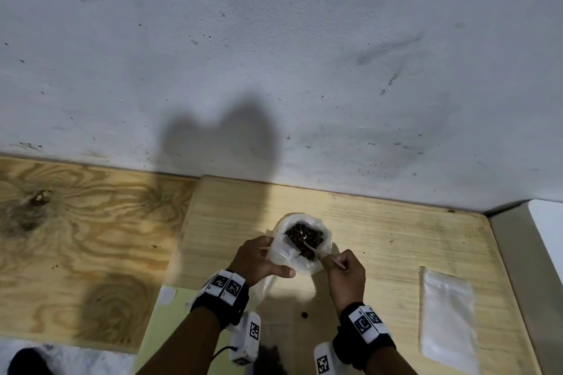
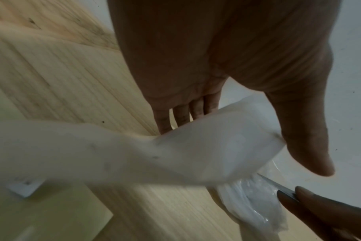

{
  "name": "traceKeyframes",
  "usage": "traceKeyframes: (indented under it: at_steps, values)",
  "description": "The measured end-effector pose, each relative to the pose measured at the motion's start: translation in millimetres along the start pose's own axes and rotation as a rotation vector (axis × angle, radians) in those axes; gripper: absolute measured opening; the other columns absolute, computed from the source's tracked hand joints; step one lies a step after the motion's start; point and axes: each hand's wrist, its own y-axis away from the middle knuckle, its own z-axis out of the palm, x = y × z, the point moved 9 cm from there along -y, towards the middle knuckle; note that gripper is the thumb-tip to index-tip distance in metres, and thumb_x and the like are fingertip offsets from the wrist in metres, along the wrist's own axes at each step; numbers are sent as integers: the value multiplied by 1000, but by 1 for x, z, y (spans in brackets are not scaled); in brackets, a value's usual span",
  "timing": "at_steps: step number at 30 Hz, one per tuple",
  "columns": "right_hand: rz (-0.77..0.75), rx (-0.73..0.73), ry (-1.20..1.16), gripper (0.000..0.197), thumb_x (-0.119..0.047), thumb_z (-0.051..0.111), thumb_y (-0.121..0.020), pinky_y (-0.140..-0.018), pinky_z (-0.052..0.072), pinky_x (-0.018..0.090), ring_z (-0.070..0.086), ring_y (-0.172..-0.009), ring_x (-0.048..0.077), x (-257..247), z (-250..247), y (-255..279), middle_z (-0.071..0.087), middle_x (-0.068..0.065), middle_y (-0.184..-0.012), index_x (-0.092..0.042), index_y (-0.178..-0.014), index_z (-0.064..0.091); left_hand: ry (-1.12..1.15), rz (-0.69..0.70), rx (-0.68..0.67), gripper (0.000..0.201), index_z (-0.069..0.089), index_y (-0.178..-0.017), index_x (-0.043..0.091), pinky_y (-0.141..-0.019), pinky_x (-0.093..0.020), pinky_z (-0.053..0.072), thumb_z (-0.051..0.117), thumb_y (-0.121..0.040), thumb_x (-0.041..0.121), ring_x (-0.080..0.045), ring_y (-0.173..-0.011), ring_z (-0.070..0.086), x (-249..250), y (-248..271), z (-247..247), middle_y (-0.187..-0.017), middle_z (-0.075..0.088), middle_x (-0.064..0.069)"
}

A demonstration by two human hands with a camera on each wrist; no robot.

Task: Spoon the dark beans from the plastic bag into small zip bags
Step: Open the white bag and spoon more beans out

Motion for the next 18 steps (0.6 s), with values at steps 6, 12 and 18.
traceKeyframes:
  at_steps: [6, 12, 18]
  values:
    - [208, 19, -131, 46, -13, 81, -75, -56, 31, 30, 35, -52, 18, 24, -6, -9, 42, 0, -54, -25, -48, 45, 5, 12, -7, 80, 67, -107, 31, -91, -33, 55, 93, -34, 46, -5, -99, 67, 1, 3, 1, -104, 72, 14]
    - [199, 42, -200, 35, -6, 79, -75, -54, 30, 28, 35, -53, 17, 13, -25, -12, 41, 3, -55, -15, -63, 47, -16, 32, 18, 85, 64, -110, 31, -91, -32, 55, 91, -32, 50, -6, -101, 66, 5, 8, -4, -107, 70, 13]
    - [139, 27, -224, 25, -7, 77, -79, -48, 30, 27, 35, -49, 17, -23, -48, -5, 43, 4, -55, -11, -68, 55, -89, 89, 102, 82, 59, -116, 30, -87, -26, 51, 95, -44, 42, -9, -103, 62, 13, 19, -7, -113, 65, 12]
